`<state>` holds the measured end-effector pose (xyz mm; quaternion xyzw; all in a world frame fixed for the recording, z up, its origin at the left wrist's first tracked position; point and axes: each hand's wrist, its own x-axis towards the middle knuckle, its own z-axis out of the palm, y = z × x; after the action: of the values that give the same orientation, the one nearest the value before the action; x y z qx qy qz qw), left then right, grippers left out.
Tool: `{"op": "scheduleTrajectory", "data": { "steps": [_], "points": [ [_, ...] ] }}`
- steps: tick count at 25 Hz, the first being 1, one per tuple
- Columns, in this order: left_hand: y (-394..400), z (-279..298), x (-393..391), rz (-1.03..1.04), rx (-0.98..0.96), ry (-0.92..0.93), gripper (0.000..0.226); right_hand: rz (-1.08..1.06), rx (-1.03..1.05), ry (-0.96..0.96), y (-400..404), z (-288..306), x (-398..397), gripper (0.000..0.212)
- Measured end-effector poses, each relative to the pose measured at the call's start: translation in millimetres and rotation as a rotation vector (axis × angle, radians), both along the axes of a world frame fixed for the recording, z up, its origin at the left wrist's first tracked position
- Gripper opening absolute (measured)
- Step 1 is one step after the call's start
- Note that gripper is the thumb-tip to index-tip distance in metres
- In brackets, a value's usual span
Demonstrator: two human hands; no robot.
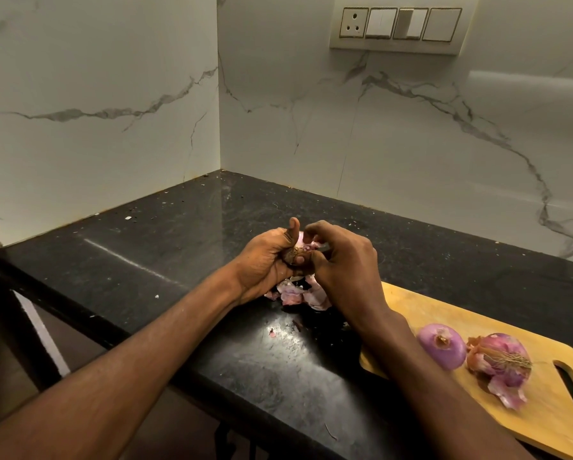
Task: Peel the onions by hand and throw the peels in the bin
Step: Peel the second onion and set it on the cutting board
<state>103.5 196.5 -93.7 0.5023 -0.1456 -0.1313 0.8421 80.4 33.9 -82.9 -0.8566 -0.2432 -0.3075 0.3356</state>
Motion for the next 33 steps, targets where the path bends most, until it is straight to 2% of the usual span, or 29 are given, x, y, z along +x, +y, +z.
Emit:
{"op": "scheduleTrajectory", "data": {
  "steps": [4, 6, 10, 13, 20, 23, 25, 27, 29, 31, 33],
  "points": [
    [-3, 2, -3, 0.002, 0.043, -0.02, 0.042, -0.015, -0.051, 0.011, 1, -1, 2, 0.031],
    [-4, 4, -4, 0.004, 0.054, -0.032, 0.04, -0.03, -0.082, 0.008, 2, -2, 3, 0.029],
    [-2, 3, -4, 0.012, 0.054, -0.004, 0.054, -0.023, -0.081, -0.01, 3, -2, 5, 0.023],
    [-3, 5, -5, 0.019, 0.013, 0.01, 0.062, -0.006, -0.055, -0.013, 1, -1, 2, 0.032],
    [-2, 3, -4, 0.042, 0.051, -0.005, 0.059, -0.033, -0.087, -0.046, 2, -3, 4, 0.033],
    [-2, 2, -5, 0.059, 0.059, -0.006, 0.049, -0.038, -0.126, -0.03, 5, -2, 5, 0.03],
    [0, 2, -3, 0.046, 0.039, 0.004, 0.056, -0.017, -0.146, -0.038, 6, -2, 5, 0.028],
    [2, 3, -4, 0.039, 0.013, 0.02, 0.063, -0.006, -0.101, -0.058, 5, -3, 7, 0.028],
    [2, 4, -4, 0.059, 0.001, 0.044, 0.066, -0.006, 0.054, -0.045, 0, -4, 10, 0.029],
    [0, 3, -3, 0.102, 0.0, 0.067, 0.06, -0.011, 0.175, 0.0, -6, -2, 11, 0.03],
    [1, 2, -1, 0.129, -0.018, 0.084, 0.054, -0.005, 0.188, 0.011, -7, -1, 11, 0.034]
  ]
}}
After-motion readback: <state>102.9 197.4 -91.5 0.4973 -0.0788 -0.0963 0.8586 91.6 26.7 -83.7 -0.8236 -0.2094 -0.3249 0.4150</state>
